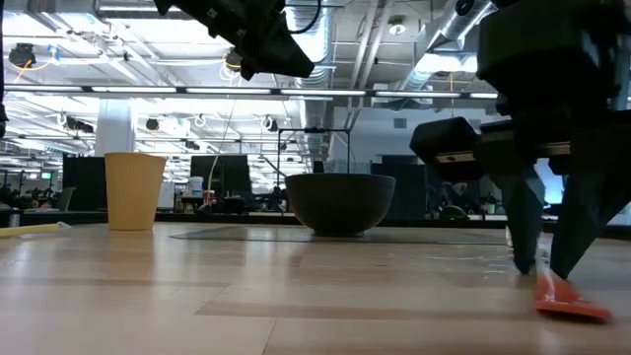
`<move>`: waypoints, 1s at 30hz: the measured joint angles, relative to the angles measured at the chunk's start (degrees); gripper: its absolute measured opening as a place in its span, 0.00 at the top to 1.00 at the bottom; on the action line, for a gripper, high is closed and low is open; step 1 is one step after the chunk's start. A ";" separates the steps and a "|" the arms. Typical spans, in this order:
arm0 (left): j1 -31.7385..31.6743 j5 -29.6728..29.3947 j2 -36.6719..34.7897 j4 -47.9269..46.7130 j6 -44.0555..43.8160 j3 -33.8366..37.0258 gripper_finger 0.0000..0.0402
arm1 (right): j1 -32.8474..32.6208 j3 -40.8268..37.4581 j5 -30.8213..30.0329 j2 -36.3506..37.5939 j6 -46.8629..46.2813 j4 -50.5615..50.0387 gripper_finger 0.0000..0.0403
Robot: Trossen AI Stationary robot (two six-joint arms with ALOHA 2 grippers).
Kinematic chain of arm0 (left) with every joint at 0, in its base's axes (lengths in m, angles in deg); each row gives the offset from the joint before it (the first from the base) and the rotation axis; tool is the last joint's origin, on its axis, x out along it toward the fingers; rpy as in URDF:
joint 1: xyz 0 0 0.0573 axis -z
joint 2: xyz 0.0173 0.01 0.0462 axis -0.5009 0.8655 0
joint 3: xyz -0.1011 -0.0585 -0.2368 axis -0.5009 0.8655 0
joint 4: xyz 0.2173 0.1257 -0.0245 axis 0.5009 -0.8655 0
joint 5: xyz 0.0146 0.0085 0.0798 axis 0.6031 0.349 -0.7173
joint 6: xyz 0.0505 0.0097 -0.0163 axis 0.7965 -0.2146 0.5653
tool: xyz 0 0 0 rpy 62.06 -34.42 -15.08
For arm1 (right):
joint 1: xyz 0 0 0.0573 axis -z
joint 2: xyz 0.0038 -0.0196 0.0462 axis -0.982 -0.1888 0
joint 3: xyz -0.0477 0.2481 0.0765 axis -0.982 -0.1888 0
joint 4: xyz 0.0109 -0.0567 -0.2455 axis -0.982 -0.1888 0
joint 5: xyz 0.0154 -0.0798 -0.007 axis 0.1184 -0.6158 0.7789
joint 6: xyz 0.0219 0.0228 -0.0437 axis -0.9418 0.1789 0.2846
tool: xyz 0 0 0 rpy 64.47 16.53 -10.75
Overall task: Pick & Place Utensil
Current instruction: Put the silver fork into the black bowl
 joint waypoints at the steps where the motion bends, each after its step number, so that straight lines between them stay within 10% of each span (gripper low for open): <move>1: 0.00 0.00 0.00 -0.02 0.00 0.00 0.77 | 0.27 -0.04 0.01 0.24 0.03 -0.11 0.89; 14: 0.02 -0.01 0.02 -0.33 -0.01 0.00 0.77 | 2.87 2.19 -0.70 1.30 -2.65 -1.27 0.99; 30: 0.22 -0.03 -0.40 -0.66 -0.10 0.00 0.77 | 8.28 2.47 -11.55 23.59 -0.33 -7.41 0.99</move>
